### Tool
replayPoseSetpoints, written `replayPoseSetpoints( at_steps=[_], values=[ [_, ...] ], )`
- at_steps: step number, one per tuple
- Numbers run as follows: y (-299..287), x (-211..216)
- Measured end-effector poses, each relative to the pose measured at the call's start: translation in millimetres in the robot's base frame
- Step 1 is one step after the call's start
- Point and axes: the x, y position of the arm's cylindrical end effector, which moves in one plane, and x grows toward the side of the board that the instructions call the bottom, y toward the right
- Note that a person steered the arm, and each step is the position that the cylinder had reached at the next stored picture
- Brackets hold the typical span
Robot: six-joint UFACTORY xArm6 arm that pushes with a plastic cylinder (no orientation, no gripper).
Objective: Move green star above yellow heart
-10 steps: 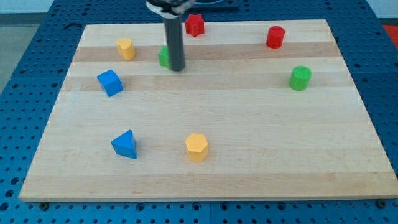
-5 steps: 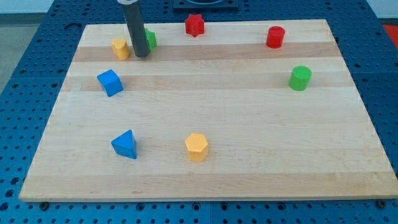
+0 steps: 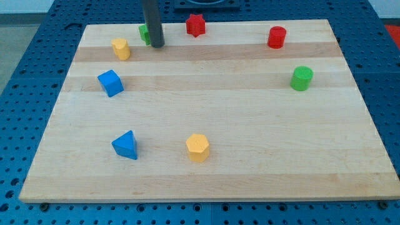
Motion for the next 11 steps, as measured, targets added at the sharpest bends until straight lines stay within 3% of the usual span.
replayPoseSetpoints(
  at_steps=[3,11],
  values=[
    [13,-49],
    [-104,-48]
  ],
)
